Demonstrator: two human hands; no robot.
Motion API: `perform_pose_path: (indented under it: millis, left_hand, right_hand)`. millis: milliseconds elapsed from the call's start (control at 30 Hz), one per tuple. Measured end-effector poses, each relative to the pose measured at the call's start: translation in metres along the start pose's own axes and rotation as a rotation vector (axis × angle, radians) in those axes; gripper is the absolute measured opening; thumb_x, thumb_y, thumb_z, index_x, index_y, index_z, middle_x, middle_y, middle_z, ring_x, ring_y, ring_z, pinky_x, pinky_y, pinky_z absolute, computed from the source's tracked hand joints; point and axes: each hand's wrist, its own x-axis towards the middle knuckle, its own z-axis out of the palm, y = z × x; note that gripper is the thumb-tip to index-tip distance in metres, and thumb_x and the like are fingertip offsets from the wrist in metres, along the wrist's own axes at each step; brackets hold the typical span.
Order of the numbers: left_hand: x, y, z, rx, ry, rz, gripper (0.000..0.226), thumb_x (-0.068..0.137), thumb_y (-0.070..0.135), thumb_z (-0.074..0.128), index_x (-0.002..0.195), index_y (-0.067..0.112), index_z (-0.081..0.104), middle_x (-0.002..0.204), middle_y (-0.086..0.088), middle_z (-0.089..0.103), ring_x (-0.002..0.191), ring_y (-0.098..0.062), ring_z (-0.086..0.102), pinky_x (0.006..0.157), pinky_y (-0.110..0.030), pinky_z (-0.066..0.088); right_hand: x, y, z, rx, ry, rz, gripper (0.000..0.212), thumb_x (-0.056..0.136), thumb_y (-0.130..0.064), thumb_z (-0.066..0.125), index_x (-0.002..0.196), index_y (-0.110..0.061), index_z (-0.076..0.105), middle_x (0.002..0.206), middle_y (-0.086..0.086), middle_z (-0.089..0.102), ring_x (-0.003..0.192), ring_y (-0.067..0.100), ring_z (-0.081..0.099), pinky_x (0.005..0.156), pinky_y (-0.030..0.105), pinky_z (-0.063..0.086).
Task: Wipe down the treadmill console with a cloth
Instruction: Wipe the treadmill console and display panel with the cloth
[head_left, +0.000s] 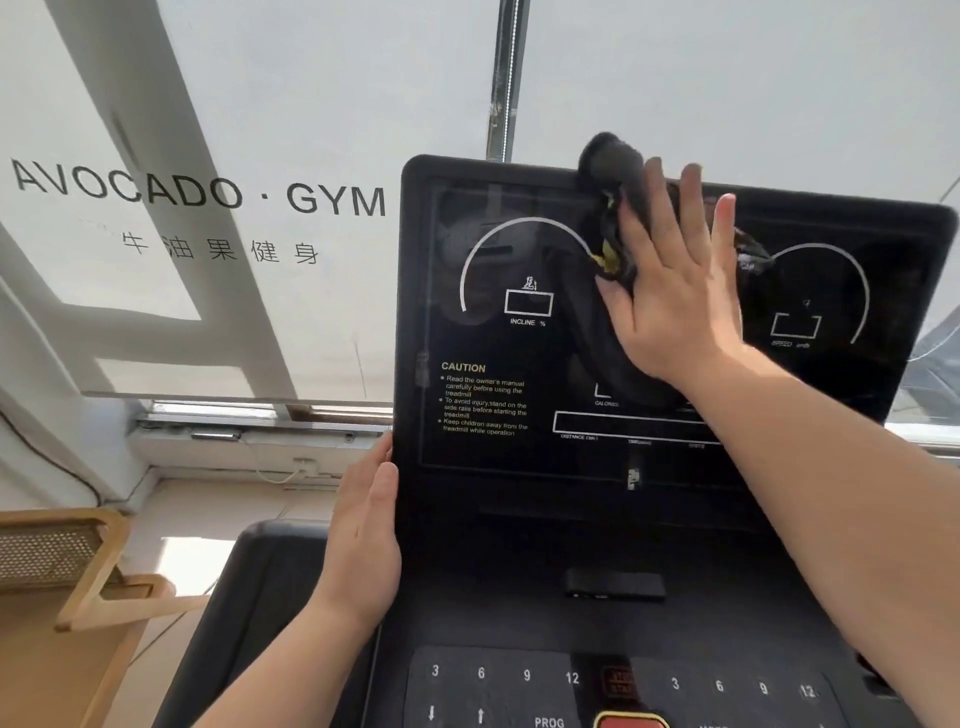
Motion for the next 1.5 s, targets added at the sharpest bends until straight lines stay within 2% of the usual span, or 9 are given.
perform_pose_path:
  millis: [133,300,567,767,900,1033,1167,1300,1500]
  left_hand:
    - [-0.003,0.001,0.008,0.028,0.034,0.048,0.057,0.093,0.068,0.027,0.144,0.049,0.044,0.14,0.03,0.049,0.142,-0.008,0.039,0.118,-0.05,0.033]
    - [-0.005,-0.001,0.011,0.036,0.04,0.036,0.067,0.088,0.084,0.021,0.145,0.053,0.041,0.146,0.021,0.049,0.142,-0.01,0.04,0.116,-0.053,0.034]
    - [-0.006,-0.001,0.03,0.092,0.128,0.09,0.066,0.097,0.073,0.02,0.15,0.04,0.041,0.153,0.014,0.046,0.148,-0.015,0.033,0.121,-0.051,0.025]
    - [-0.012,0.007,0.026,0.077,0.092,0.0,0.078,0.085,0.086,0.02,0.149,0.045,0.039,0.152,0.022,0.044,0.147,-0.004,0.032,0.123,-0.045,0.024]
    - [-0.015,0.013,0.027,0.114,0.096,-0.008,0.069,0.091,0.077,0.018,0.148,0.046,0.04,0.15,0.025,0.044,0.144,0.003,0.031,0.123,-0.042,0.024]
    - [-0.021,0.016,0.027,0.217,0.124,0.031,0.064,0.094,0.065,0.022,0.149,0.039,0.042,0.147,0.022,0.048,0.139,0.007,0.034,0.121,-0.039,0.028]
    - [-0.035,0.014,0.037,0.637,0.184,0.249,0.064,0.094,0.05,0.035,0.148,0.016,0.044,0.149,0.0,0.045,0.14,-0.016,0.038,0.117,-0.043,0.032]
    - [-0.045,0.011,0.064,0.888,0.058,0.296,0.072,0.091,0.053,0.04,0.152,0.015,0.039,0.161,-0.002,0.031,0.146,-0.024,0.032,0.119,-0.045,0.029]
    - [-0.046,0.007,0.087,1.058,-0.037,0.152,0.087,0.086,0.065,0.028,0.161,0.022,0.015,0.169,0.003,-0.011,0.155,-0.025,0.005,0.125,-0.05,0.016]
  right_hand:
    - [0.03,-0.055,0.001,0.004,0.043,0.035,0.069,0.106,-0.053,0.029,0.164,-0.018,0.018,0.173,0.006,0.003,0.158,0.037,-0.002,0.126,0.056,-0.004]
    - [-0.006,-0.099,0.024,-0.016,-0.01,-0.331,0.066,0.103,-0.053,0.035,0.161,-0.022,0.03,0.173,0.002,0.009,0.159,0.033,0.005,0.127,0.055,0.003]
    - [-0.069,-0.053,0.048,-0.126,-0.087,-0.827,0.073,0.099,-0.052,0.04,0.163,-0.022,0.021,0.173,0.001,0.004,0.159,0.029,0.001,0.127,0.055,0.001]
    - [0.032,-0.017,0.002,-0.028,0.033,-0.408,0.068,0.1,-0.052,0.038,0.16,-0.02,0.031,0.172,0.002,0.015,0.159,0.032,0.009,0.126,0.057,-0.001]
    - [0.057,-0.047,-0.003,-0.034,0.048,-0.332,0.069,0.104,-0.056,0.031,0.163,-0.021,0.021,0.173,0.002,0.009,0.159,0.032,0.003,0.127,0.056,-0.002]
    - [-0.008,-0.058,0.025,-0.095,-0.003,-0.614,0.071,0.102,-0.055,0.033,0.163,-0.021,0.023,0.173,0.002,0.006,0.159,0.032,0.003,0.127,0.056,0.002]
    - [-0.076,-0.035,0.047,-0.093,-0.089,-0.873,0.072,0.098,-0.048,0.036,0.161,-0.021,0.017,0.173,0.002,0.005,0.159,0.03,-0.001,0.127,0.055,-0.003]
    - [-0.077,0.009,0.041,-0.143,-0.121,-0.986,0.07,0.096,-0.045,0.032,0.16,-0.021,0.019,0.172,0.0,0.008,0.159,0.028,0.0,0.127,0.053,-0.007]
    - [0.016,0.067,-0.01,-0.079,-0.008,-0.515,0.067,0.098,-0.047,0.04,0.159,-0.019,0.034,0.171,0.002,0.016,0.158,0.033,0.012,0.126,0.058,0.001]
